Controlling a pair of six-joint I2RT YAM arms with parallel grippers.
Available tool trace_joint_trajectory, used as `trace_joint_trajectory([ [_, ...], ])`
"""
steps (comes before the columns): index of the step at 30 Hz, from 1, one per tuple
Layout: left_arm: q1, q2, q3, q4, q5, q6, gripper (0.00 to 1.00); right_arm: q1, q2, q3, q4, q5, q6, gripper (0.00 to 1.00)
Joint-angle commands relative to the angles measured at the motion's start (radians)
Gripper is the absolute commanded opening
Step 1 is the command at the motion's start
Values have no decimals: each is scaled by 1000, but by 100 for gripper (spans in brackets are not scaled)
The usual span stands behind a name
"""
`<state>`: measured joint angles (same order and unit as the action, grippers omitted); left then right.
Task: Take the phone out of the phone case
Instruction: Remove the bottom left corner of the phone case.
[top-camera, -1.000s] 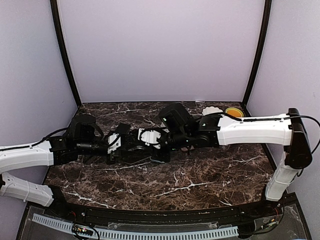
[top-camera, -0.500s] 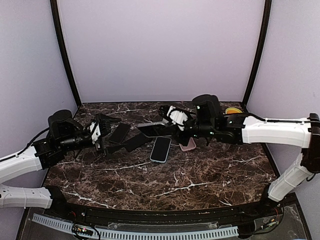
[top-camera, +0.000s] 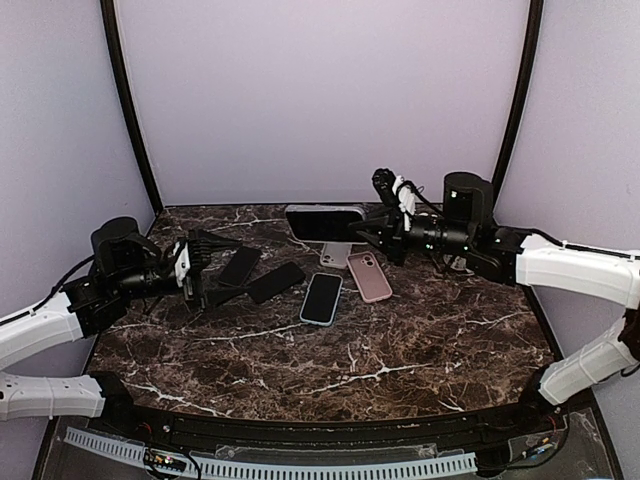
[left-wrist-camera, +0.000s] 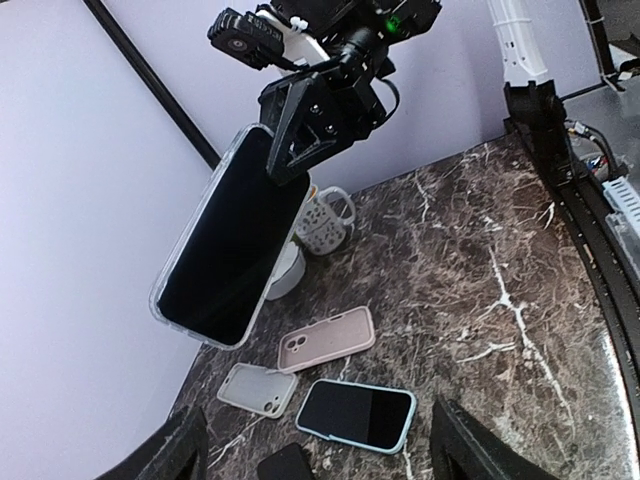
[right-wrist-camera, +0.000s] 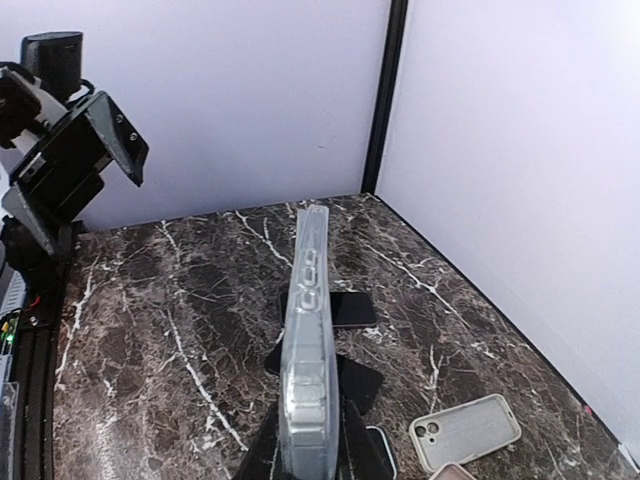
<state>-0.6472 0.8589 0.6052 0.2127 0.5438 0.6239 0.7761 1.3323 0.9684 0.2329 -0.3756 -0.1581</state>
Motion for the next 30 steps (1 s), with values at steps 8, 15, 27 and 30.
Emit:
trace_joint_trajectory([
  [8, 14, 22, 44, 92, 275, -76, 68, -20, -66, -75, 418, -551, 143, 0],
  [15, 13, 83, 83, 150, 475, -123, 60, -15, -19, -56, 526, -642, 227, 0],
  [27, -13, 144, 57, 314, 521, -236, 46, 33, 30, -33, 526, -644, 206, 0],
  [30, -19, 158, 53, 329, 513, -243, 42, 40, 33, -28, 529, -643, 204, 0],
])
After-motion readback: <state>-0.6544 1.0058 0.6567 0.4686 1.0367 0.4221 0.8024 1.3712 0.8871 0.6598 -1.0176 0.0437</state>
